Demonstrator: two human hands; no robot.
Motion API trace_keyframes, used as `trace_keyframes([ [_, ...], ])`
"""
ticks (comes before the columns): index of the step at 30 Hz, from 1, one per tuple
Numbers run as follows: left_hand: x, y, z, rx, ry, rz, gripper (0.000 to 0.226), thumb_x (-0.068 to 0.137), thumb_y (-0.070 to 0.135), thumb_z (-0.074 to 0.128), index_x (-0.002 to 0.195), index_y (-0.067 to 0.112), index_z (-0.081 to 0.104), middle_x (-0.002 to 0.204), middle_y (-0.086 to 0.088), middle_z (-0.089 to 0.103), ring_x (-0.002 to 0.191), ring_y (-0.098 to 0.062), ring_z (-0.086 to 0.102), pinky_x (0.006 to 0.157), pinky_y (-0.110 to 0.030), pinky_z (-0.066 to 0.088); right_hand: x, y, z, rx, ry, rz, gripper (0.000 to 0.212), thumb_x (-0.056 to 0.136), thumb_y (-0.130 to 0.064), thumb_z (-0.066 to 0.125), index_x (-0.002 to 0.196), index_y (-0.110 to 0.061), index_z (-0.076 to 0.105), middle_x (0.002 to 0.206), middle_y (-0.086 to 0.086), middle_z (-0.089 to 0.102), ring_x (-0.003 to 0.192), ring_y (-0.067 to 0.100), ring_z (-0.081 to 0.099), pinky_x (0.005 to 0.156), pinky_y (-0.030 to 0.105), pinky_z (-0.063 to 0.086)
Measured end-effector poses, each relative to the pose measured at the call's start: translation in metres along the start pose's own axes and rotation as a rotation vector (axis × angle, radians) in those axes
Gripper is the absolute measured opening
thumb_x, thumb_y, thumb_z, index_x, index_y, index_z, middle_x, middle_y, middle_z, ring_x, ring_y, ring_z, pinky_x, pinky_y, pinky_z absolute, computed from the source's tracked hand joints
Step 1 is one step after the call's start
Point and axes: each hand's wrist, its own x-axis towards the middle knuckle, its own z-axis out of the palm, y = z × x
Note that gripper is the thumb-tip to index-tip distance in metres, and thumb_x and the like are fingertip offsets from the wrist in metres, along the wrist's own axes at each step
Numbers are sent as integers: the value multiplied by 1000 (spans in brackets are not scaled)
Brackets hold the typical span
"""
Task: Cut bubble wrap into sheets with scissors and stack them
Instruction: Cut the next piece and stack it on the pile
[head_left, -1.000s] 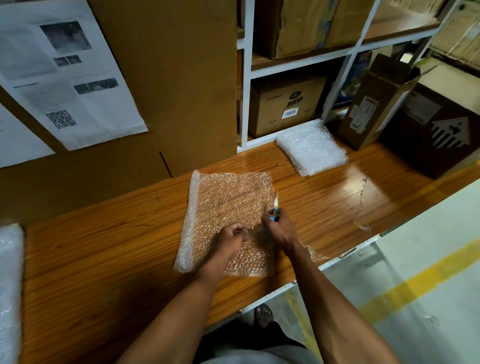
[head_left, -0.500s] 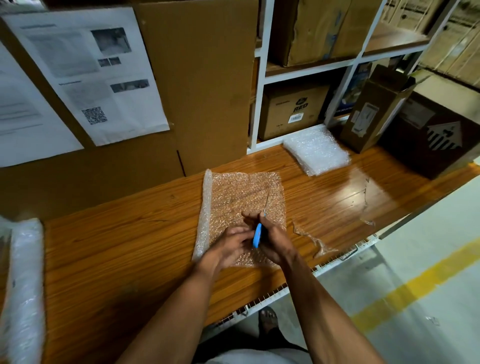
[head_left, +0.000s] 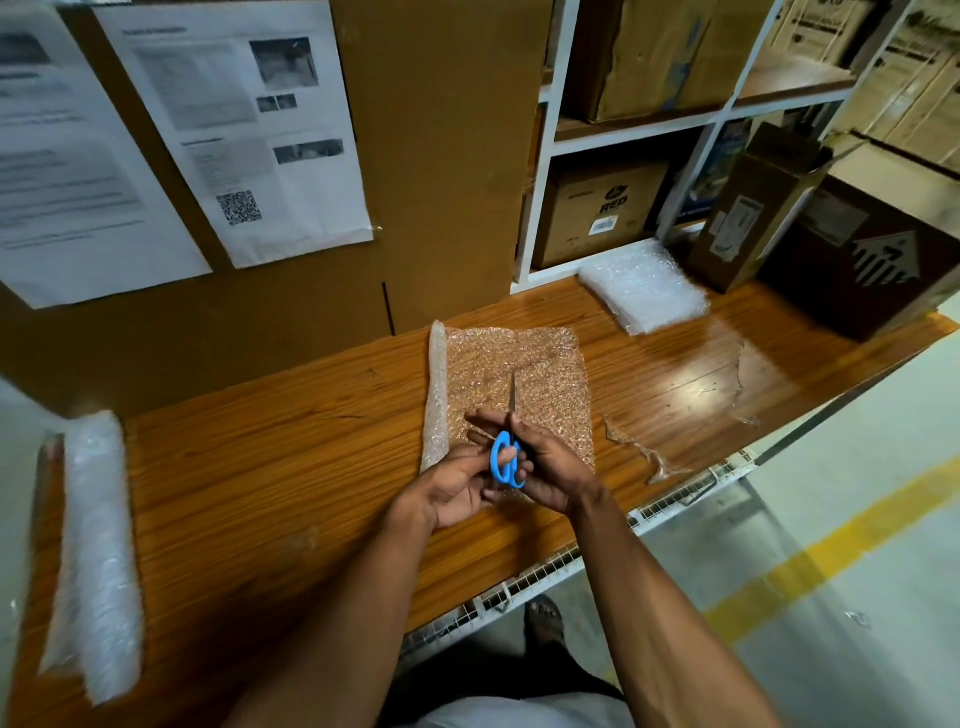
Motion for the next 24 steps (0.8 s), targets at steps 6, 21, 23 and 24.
trace_keyframes([
  [6,-8,0,-3,-6,1,-21,20,95,25,68,104,11,78,107,-16,76,83,-13,66,53,-19,35,-7,3,7,-12,2,-28,47,114,-29,41,153,-4,48,165,17,39,145,42,40,101,57,54],
  [21,-10,-15,-14,320,338,-40,48,78,28,87,118,6,71,96,-10,77,62,-4,60,47,-16,31,0,16,-33,-952,422,-234,13,103,-17,65,111,-12,75,106,3,78,99,22,73,89,44,61],
  [23,-10,-23,-20,326,410,-55,42,80,19,87,117,5,73,104,-14,78,71,-8,66,49,-16,36,-8,22,-53,-1241,398,-281,15,100,-26,69,108,-15,75,105,1,77,94,20,72,87,44,60],
  [24,-10,-27,-22,328,435,-68,42,79,19,88,117,6,74,108,-14,78,80,-12,67,53,-17,39,-12,24,-58,-1310,349,-269,17,99,-29,69,110,-17,74,109,2,74,94,20,70,86,43,59],
])
